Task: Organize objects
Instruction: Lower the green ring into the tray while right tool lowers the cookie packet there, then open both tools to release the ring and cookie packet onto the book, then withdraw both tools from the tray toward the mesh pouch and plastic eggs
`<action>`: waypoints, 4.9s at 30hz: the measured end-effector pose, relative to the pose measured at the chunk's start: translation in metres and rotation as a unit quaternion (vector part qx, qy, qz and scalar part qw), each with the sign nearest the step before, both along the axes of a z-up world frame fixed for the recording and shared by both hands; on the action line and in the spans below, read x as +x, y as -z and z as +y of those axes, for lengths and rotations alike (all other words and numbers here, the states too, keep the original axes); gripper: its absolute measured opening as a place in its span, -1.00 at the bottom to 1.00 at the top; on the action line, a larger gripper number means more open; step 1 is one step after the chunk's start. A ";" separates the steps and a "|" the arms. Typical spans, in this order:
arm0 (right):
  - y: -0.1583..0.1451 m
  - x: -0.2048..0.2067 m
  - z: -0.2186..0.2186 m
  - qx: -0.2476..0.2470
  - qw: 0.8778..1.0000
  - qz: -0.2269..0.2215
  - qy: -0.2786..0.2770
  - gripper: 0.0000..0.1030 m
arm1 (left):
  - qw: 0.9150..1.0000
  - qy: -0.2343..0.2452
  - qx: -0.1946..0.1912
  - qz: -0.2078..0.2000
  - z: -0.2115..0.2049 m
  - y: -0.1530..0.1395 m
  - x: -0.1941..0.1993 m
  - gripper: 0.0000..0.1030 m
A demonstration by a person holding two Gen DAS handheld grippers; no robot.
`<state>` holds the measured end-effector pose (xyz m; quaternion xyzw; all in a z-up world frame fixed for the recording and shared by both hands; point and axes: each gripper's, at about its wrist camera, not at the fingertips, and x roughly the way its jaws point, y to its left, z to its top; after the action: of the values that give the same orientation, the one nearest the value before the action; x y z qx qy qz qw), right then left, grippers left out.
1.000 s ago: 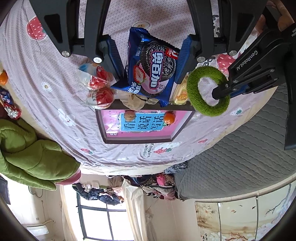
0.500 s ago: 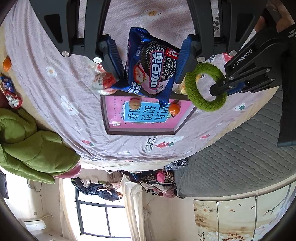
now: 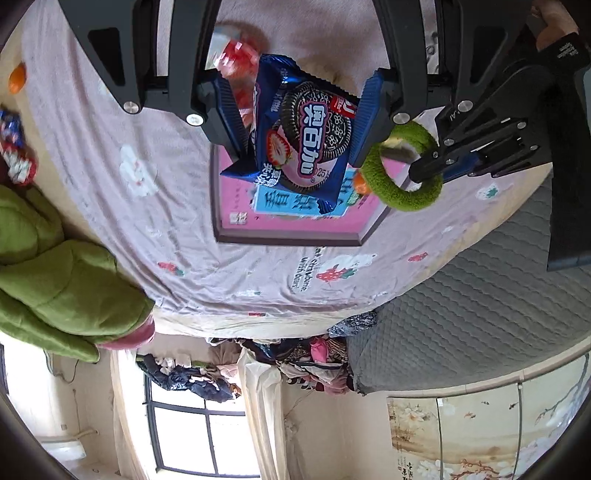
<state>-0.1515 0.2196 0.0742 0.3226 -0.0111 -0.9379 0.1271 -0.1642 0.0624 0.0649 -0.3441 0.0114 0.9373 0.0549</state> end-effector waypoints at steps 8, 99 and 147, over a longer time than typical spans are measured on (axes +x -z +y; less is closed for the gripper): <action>-0.014 -0.044 0.002 0.021 1.000 0.014 -0.003 0.06 | 1.000 -0.009 -0.013 -0.022 0.007 0.005 -0.048 -0.77; 0.003 -0.107 0.013 0.044 0.998 -0.036 -0.016 0.08 | 0.994 -0.022 -0.018 -0.102 0.017 0.013 -0.083 0.26; -0.034 0.047 0.033 0.020 1.000 0.013 0.002 0.27 | 0.998 0.015 0.001 -0.056 0.030 -0.017 0.050 0.33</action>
<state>-0.1042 0.2527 0.1087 0.3131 0.0086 -0.9422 0.1192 -0.1142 0.0925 0.0816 -0.3957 0.0123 0.9156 0.0697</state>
